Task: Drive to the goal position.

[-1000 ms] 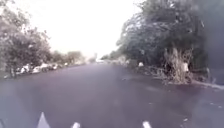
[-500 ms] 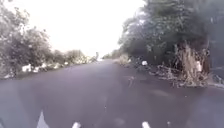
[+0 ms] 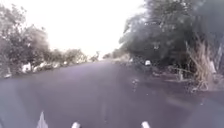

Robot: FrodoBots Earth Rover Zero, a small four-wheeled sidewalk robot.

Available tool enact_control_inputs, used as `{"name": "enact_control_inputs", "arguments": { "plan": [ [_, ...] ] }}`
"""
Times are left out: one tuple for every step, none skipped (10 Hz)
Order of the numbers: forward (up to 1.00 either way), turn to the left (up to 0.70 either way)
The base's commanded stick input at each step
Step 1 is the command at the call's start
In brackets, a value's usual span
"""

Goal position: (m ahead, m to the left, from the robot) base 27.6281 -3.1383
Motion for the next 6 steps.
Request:
{"name": "enact_control_inputs", "arguments": {
  "plan": [
    [0.85,0.0],
    [0.85,0.0],
    [0.85,0.0],
    [0.85,0.0],
    [0.85,0.0],
    [0.85,0.0]
  ]
}}
